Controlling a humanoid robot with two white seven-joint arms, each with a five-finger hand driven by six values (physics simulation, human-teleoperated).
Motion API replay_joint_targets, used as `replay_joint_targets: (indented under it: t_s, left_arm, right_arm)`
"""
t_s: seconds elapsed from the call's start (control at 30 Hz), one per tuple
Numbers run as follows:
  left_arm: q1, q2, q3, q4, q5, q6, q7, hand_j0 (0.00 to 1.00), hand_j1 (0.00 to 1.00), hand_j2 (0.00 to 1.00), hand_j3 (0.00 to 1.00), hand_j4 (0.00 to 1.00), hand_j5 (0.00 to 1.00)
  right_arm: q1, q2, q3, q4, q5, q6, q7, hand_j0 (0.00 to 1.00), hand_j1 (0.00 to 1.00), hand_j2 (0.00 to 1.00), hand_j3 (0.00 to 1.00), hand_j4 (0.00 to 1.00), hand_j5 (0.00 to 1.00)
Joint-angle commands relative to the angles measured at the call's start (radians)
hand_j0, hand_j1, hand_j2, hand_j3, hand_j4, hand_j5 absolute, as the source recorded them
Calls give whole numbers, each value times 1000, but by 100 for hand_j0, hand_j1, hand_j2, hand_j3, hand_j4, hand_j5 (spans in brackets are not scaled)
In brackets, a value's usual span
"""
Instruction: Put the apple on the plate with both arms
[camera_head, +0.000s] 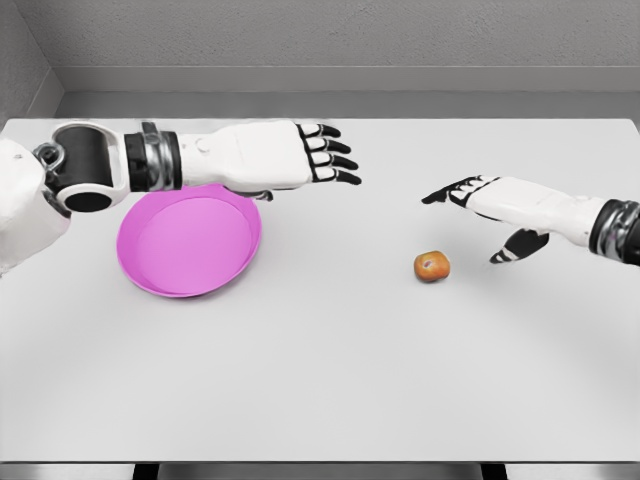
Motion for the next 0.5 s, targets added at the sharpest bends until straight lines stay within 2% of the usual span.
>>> replay_joint_targets:
  t_s: [0.0, 0.07, 0.13, 0.23, 0.33, 0.47]
  left_arm:
    - [0, -53, -83, 5, -20, 1, 0, 100, 100, 100, 100, 100, 100]
    - [-28, -85, -132, 10, -20, 1, 2, 100, 100, 100, 100, 100, 100]
    - [-37, -120, -146, 68, -20, 1, 3, 100, 100, 100, 100, 100, 100]
    - [-77, -185, -204, 102, -30, 1, 3, 100, 100, 100, 100, 100, 100]
    - [-115, -240, -261, 128, -31, 1, 3, 100, 100, 100, 100, 100, 100]
    - [-143, -298, -286, 154, -50, 1, 2, 100, 100, 100, 100, 100, 100]
  right_arm:
    - [0, -19, -54, 9, -5, 1, 0, 100, 100, 100, 100, 100, 100]
    - [-2, -30, -77, 48, -6, 2, -2, 100, 100, 100, 100, 100, 100]
    - [0, -34, -137, 91, -6, 1, -2, 100, 100, 100, 100, 100, 100]
    - [2, -34, -177, 141, -6, -1, -2, 100, 100, 100, 100, 100, 100]
    - [5, -34, -184, 147, -8, -21, -2, 100, 100, 100, 100, 100, 100]
    - [8, -33, -184, 137, -8, -21, -2, 100, 100, 100, 100, 100, 100]
